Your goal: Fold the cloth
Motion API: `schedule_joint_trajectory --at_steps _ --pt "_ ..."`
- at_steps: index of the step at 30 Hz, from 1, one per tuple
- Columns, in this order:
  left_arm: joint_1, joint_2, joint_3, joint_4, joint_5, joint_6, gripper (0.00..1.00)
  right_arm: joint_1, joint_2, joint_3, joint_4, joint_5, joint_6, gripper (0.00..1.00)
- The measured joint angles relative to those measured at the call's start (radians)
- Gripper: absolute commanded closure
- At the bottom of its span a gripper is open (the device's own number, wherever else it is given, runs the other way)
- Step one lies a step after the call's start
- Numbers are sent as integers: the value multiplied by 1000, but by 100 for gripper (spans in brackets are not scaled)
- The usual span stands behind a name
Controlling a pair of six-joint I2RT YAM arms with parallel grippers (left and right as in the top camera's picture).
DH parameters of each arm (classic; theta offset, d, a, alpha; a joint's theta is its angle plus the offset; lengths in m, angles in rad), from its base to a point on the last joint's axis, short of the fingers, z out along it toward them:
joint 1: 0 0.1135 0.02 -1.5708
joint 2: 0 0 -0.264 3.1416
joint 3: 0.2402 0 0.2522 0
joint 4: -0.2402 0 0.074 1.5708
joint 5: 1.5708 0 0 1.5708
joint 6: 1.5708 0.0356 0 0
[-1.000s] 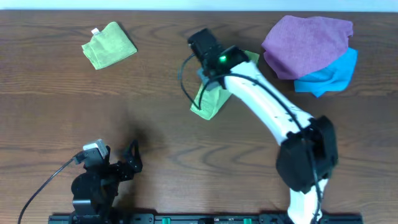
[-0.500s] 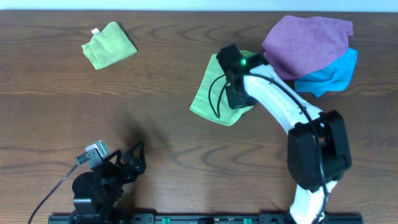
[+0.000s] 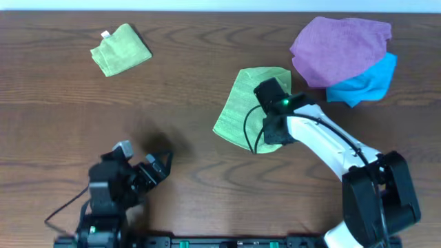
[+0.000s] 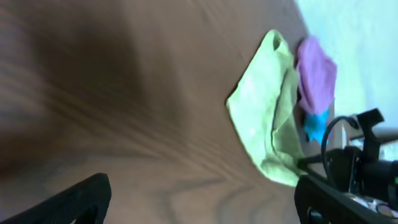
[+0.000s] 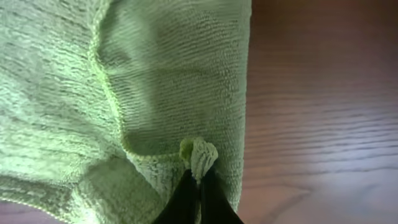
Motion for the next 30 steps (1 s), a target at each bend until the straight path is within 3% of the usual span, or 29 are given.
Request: schedule_joint_trajectory --at_steps 4,9,14,20,30 --pt "0 269 6 99 98 1 4 0 -1 -8 18 -10 11 99" --pt "-1 486 60 145 182 10 5 0 -1 -8 24 -18 21 99" --pt "-26 721 245 159 285 85 5 0 -1 -9 29 -33 23 99" --pt "-110 870 413 160 307 136 5 0 -1 -10 33 -42 26 99" --pt "-164 947 462 239 304 135 5 0 -1 -10 56 -55 26 99"
